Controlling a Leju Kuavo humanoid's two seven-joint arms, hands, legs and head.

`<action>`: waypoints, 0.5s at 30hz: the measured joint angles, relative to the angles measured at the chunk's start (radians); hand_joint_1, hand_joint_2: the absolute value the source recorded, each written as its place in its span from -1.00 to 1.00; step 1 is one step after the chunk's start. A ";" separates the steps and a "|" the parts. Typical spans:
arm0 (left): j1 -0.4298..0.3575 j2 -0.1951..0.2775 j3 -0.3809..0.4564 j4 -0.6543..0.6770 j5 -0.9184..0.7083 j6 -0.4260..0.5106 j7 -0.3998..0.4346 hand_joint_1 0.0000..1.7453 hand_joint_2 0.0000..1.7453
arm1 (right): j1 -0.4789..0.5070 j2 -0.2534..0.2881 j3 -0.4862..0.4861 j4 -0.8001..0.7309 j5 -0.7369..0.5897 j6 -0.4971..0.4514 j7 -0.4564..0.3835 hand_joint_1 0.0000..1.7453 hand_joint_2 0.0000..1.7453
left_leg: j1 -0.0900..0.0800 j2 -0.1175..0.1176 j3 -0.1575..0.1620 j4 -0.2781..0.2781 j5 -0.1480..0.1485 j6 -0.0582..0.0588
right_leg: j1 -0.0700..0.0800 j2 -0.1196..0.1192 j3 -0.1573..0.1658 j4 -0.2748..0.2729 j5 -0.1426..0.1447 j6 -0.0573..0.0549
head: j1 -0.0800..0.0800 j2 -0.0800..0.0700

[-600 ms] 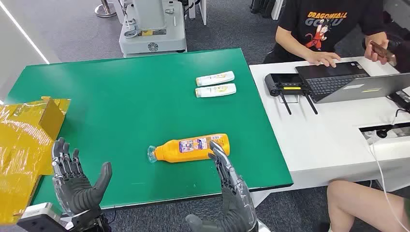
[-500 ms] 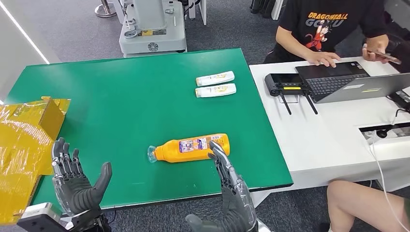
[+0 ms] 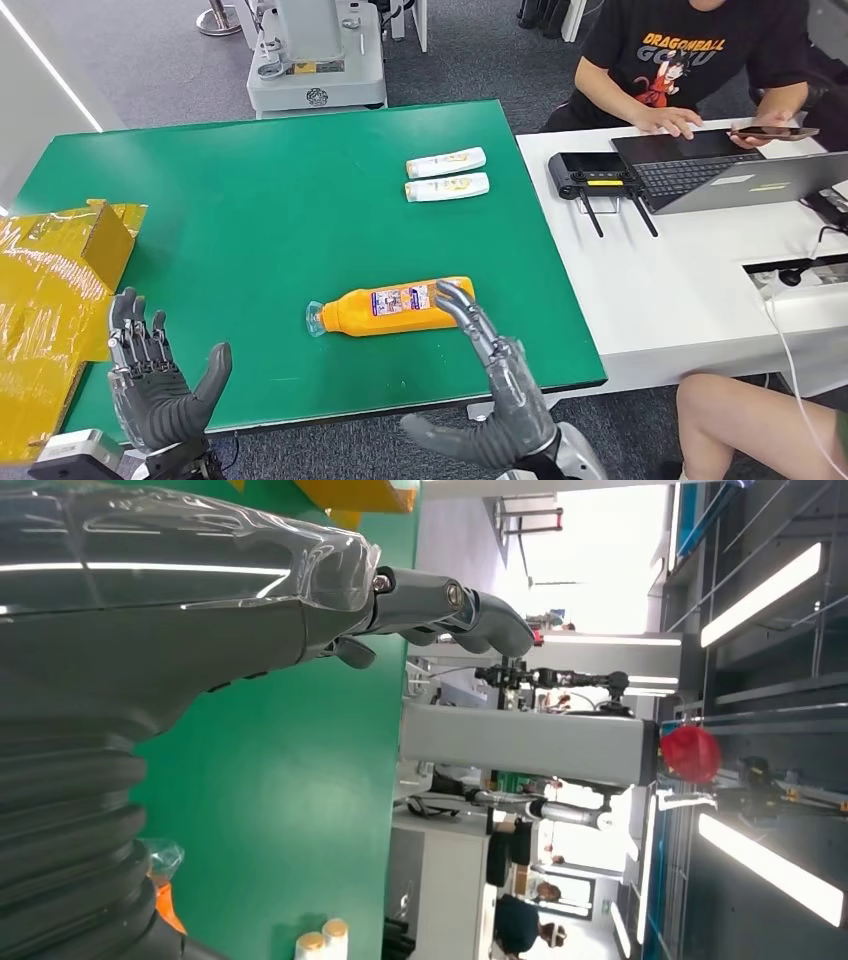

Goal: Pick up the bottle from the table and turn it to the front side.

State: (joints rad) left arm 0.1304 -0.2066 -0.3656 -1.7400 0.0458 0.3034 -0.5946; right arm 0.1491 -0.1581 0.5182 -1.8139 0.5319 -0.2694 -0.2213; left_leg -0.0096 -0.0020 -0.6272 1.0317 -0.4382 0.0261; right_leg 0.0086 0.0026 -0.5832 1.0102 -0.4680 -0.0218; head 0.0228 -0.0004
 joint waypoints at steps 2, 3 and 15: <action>0.001 0.000 0.001 -0.001 0.000 -0.010 0.004 -1.00 1.00 | 0.007 -0.023 -0.059 -0.021 0.030 0.029 0.009 -1.00 1.00 | 0.000 0.000 0.000 0.000 0.000 0.000 | 0.000 0.000 0.000 0.000 0.000 0.000 | 0.000 0.000; 0.001 0.000 0.001 -0.001 0.000 -0.014 0.006 -1.00 1.00 | 0.012 -0.032 -0.081 -0.030 0.042 0.039 0.017 -1.00 1.00 | 0.000 0.000 0.000 0.000 0.000 0.000 | 0.000 0.000 0.000 0.000 0.000 0.000 | 0.000 0.000; -0.041 -0.001 0.007 0.006 0.020 -0.103 0.027 -1.00 1.00 | 0.097 -0.284 -0.290 -0.146 0.101 0.328 0.205 -1.00 1.00 | -0.001 0.000 0.000 0.001 -0.001 0.001 | -0.001 0.000 0.000 -0.001 0.000 0.001 | 0.000 0.000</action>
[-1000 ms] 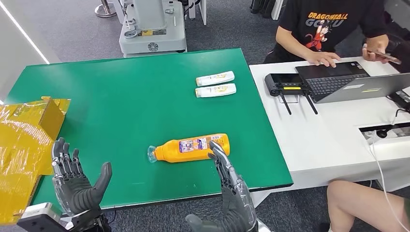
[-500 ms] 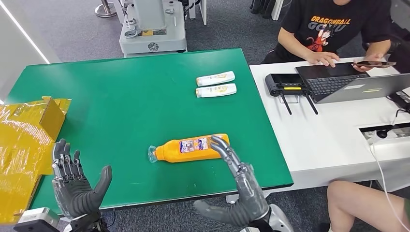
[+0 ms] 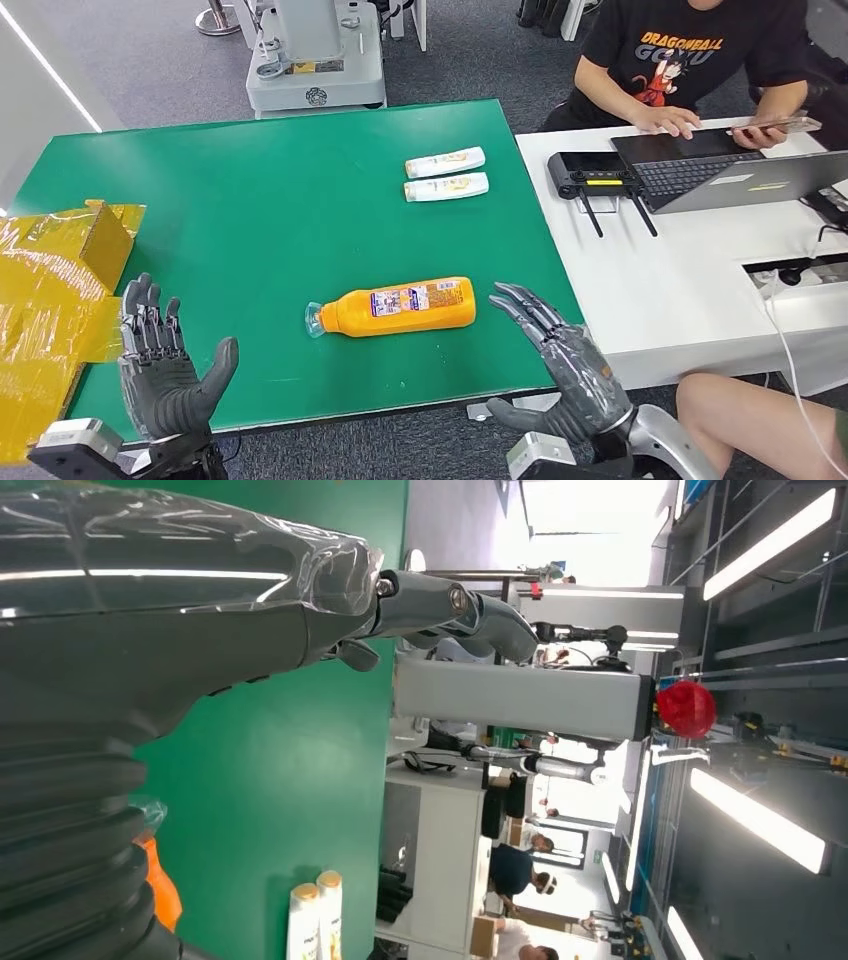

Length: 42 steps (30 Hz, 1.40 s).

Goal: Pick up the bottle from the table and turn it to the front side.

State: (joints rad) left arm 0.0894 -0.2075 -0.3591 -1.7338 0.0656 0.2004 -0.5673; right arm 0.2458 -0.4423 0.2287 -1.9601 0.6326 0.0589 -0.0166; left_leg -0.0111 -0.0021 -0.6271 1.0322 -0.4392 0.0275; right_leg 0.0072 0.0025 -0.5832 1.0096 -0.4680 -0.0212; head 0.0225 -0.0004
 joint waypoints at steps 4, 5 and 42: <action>-0.003 0.000 0.000 0.002 0.001 -0.004 0.000 -1.00 1.00 | 0.000 -0.018 -0.017 -0.003 -0.005 0.026 0.002 -1.00 1.00 | 0.000 0.000 0.000 0.000 0.000 0.000 | 0.000 0.000 0.000 0.000 0.000 0.000 | 0.000 0.000; -0.007 0.000 0.000 0.003 0.002 -0.006 0.000 -1.00 1.00 | 0.000 -0.035 -0.034 -0.005 -0.011 0.049 0.003 -1.00 1.00 | 0.000 0.000 0.000 0.000 0.000 0.000 | 0.000 0.000 0.000 0.000 0.000 0.000 | 0.000 0.000; -0.167 -0.009 -0.007 0.160 0.051 -0.041 -0.038 -1.00 1.00 | -1.257 0.076 0.823 1.284 -0.397 0.182 -0.144 -1.00 1.00 | -0.001 -0.001 0.000 0.000 0.006 0.004 | -0.001 0.000 0.000 0.002 0.005 0.004 | 0.000 0.000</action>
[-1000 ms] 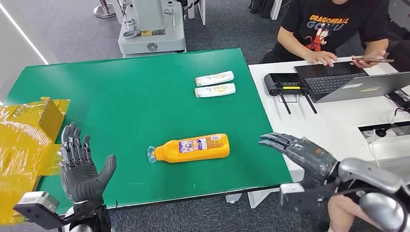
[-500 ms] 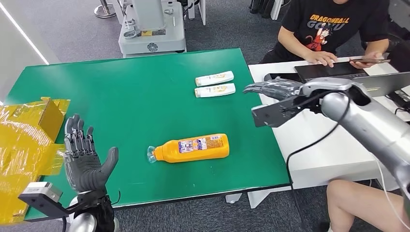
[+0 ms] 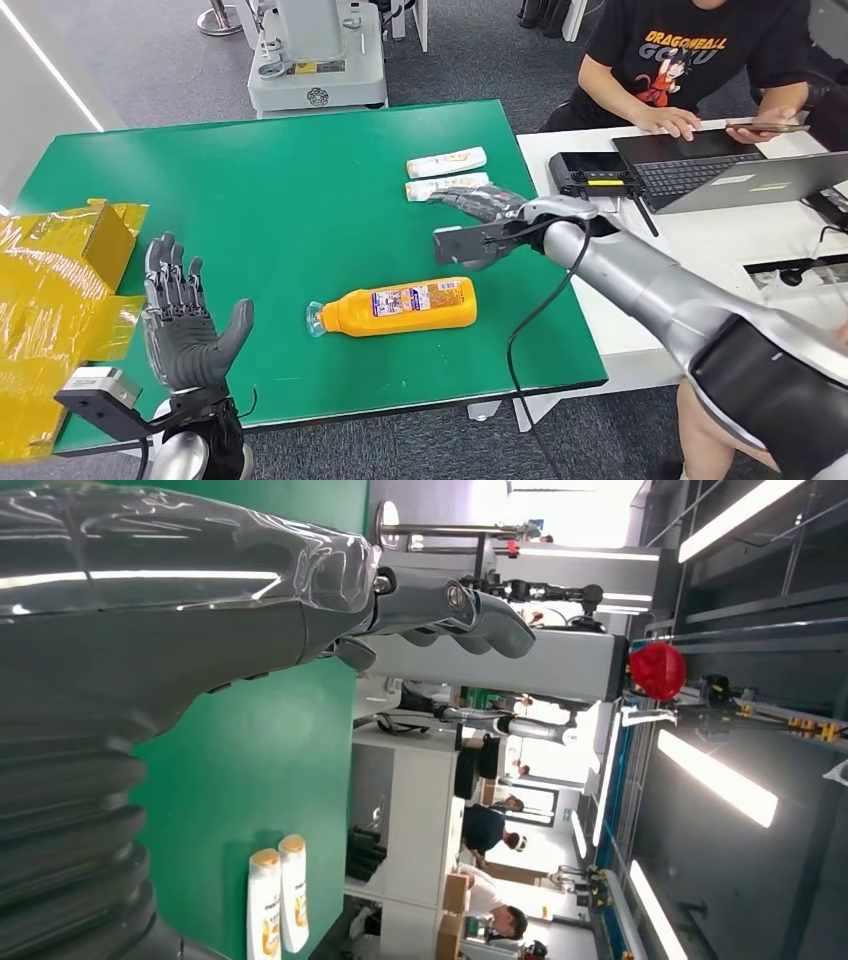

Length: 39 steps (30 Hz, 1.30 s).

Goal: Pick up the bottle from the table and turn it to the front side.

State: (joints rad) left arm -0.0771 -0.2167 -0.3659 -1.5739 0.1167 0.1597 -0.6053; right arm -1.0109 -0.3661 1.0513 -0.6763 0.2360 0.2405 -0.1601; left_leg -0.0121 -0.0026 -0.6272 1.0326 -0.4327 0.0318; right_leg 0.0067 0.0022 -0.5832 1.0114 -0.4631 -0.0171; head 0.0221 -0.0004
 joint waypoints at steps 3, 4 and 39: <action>-0.009 -0.001 -0.003 0.007 -0.001 0.000 0.008 -1.00 1.00 | 0.041 0.029 0.000 0.028 0.012 -0.002 0.001 -1.00 1.00 | 0.000 0.000 0.000 0.000 0.000 0.000 | 0.000 0.000 0.000 0.000 0.000 0.000 | 0.000 0.000; -0.014 -0.001 -0.003 0.009 -0.001 0.000 0.011 -1.00 1.00 | 0.050 0.035 0.000 0.035 0.016 0.001 0.001 -1.00 1.00 | 0.000 0.000 0.000 0.000 0.000 0.000 | 0.000 0.000 0.000 0.000 0.000 0.000 | 0.000 0.000; -0.048 -0.016 -0.032 0.054 0.005 -0.016 0.037 -1.00 1.00 | 0.143 0.018 -0.084 0.016 0.086 0.068 0.010 -1.00 1.00 | 0.000 0.000 0.000 0.000 0.000 0.000 | -0.001 -0.001 0.000 0.000 0.000 0.000 | 0.000 0.000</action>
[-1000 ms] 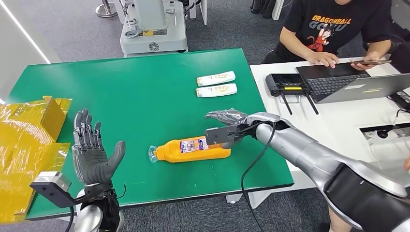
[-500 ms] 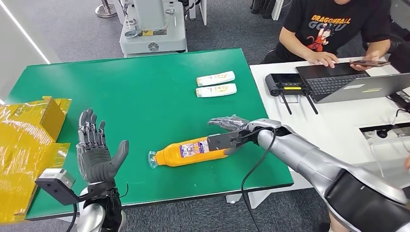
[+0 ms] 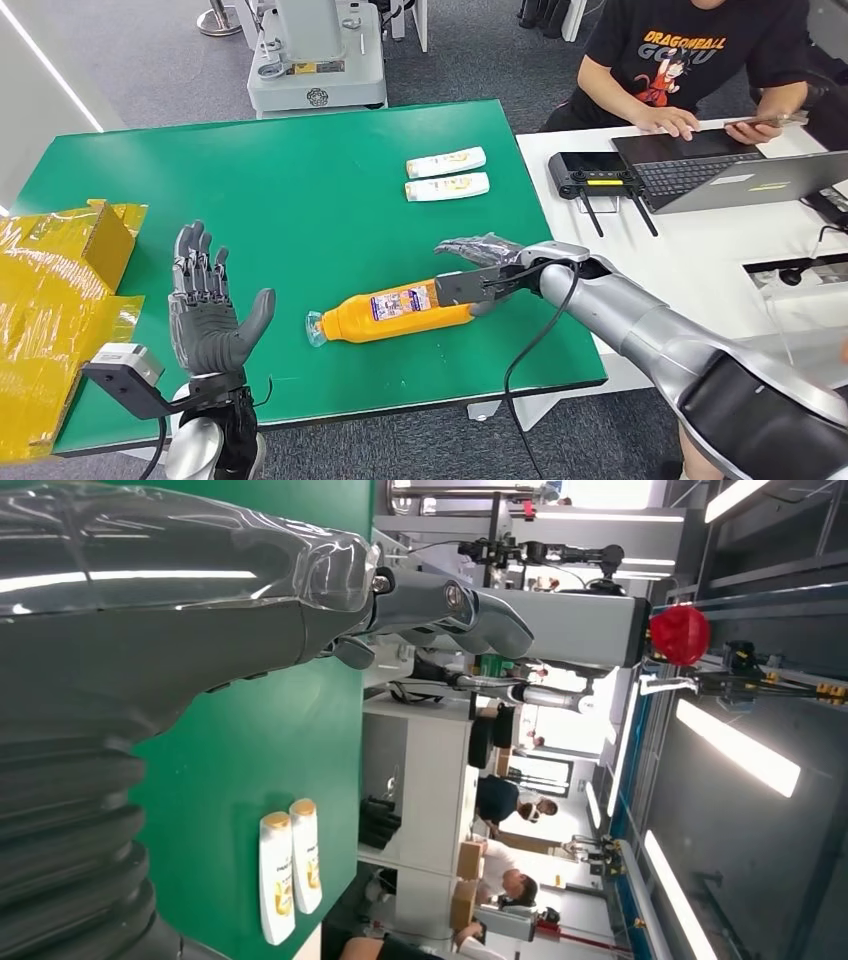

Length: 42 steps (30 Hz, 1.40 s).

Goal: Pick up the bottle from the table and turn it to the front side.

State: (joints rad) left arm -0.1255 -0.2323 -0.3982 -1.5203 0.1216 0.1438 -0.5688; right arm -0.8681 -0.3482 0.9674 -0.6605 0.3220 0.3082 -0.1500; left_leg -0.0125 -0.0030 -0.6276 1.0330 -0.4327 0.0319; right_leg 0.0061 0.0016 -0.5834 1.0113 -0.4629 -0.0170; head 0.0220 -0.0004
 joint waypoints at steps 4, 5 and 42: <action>-0.001 0.000 -0.001 0.003 0.003 0.000 0.000 -1.00 1.00 | -0.008 0.005 -0.004 -0.002 0.014 0.022 -0.014 -1.00 1.00 | 0.000 0.000 0.000 0.000 0.000 0.000 | 0.000 0.000 0.000 0.000 0.000 0.000 | 0.000 0.000; -0.002 0.000 -0.002 0.004 0.004 -0.001 0.000 -1.00 1.00 | -0.012 0.007 -0.004 -0.002 0.014 0.027 -0.015 -1.00 1.00 | 0.000 0.000 0.000 0.000 0.000 0.000 | 0.000 0.000 0.000 0.000 0.000 0.000 | 0.000 0.000; -0.012 0.000 -0.001 0.029 0.049 -0.016 -0.007 -1.00 1.00 | -0.001 0.098 0.006 0.084 0.009 0.066 -0.105 -1.00 1.00 | 0.000 0.000 0.000 0.000 0.000 0.000 | 0.000 0.000 0.000 0.000 0.000 0.000 | 0.000 0.000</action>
State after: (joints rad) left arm -0.1372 -0.2319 -0.3996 -1.4912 0.1709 0.1279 -0.5754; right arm -0.8692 -0.2502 0.9739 -0.5761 0.3307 0.3737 -0.2548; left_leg -0.0125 -0.0032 -0.6277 1.0330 -0.4327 0.0319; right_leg 0.0061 0.0015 -0.5835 1.0112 -0.4630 -0.0170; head 0.0221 -0.0004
